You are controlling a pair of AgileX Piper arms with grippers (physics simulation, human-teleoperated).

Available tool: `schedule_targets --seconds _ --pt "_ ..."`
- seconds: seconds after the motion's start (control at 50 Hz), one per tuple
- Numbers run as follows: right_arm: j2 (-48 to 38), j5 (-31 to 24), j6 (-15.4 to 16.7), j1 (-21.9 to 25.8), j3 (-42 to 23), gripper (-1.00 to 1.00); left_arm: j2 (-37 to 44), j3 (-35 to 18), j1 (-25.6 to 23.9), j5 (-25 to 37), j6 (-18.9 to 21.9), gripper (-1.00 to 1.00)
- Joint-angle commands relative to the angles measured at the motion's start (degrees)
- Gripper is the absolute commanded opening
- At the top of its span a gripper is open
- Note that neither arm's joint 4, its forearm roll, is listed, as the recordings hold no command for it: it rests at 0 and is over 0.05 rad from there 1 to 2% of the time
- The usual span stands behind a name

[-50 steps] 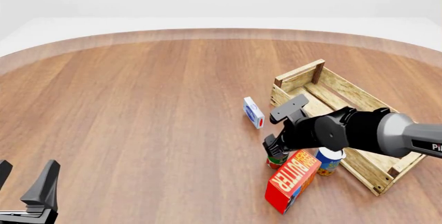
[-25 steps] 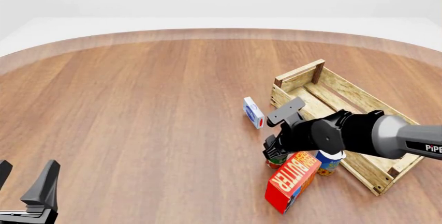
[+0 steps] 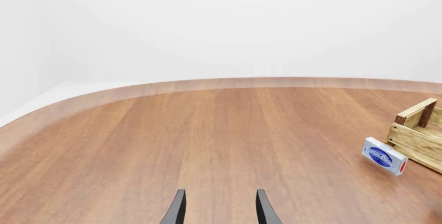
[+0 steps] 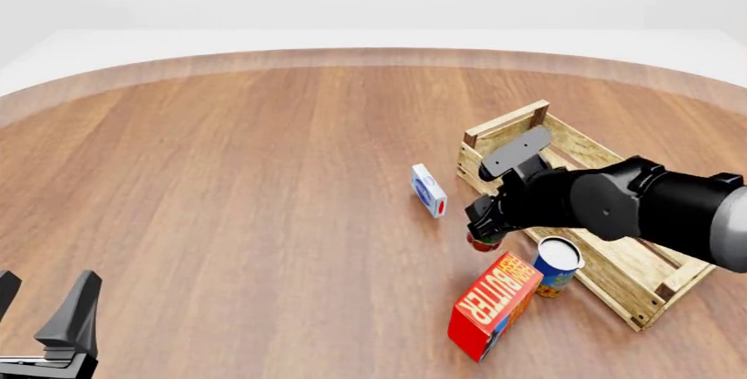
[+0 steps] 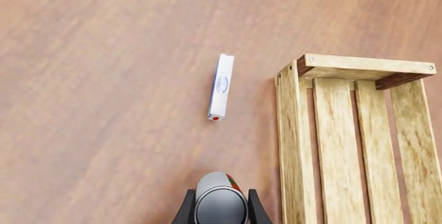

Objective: Pick up the tomato sauce, and put it in the wooden tray.

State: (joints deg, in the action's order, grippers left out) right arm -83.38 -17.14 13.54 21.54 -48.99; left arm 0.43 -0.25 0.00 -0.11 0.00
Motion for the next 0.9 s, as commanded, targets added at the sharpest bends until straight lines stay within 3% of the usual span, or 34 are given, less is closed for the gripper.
schedule_targets --seconds 0.02,0.2,0.4,0.48,0.5,0.54,0.9 --pt "6.07 -3.82 0.42 -1.23 -1.81 -1.0 0.0 0.0 0.0 0.0 0.0 1.0" --pt "9.41 -8.36 0.28 -6.06 -7.08 -1.0 0.0 0.0 0.0 0.0 0.0 1.0" --pt "4.87 -10.33 0.87 -12.84 -13.36 -1.0 0.0 0.0 0.0 0.0 0.0 1.0" --pt "3.09 -10.73 0.21 -14.1 -14.94 -1.0 0.0 0.0 0.0 0.0 0.0 1.0" --pt "2.18 -11.55 -2.28 -13.41 -16.3 -1.0 0.0 0.0 0.0 0.0 0.0 1.0" --pt "1.52 -11.33 0.12 -15.62 -16.58 -1.0 0.0 0.0 0.0 0.0 0.0 1.0" --pt "-14.38 -6.77 0.69 -25.21 -21.27 -1.0 0.0 0.0 0.0 0.0 0.0 1.0"
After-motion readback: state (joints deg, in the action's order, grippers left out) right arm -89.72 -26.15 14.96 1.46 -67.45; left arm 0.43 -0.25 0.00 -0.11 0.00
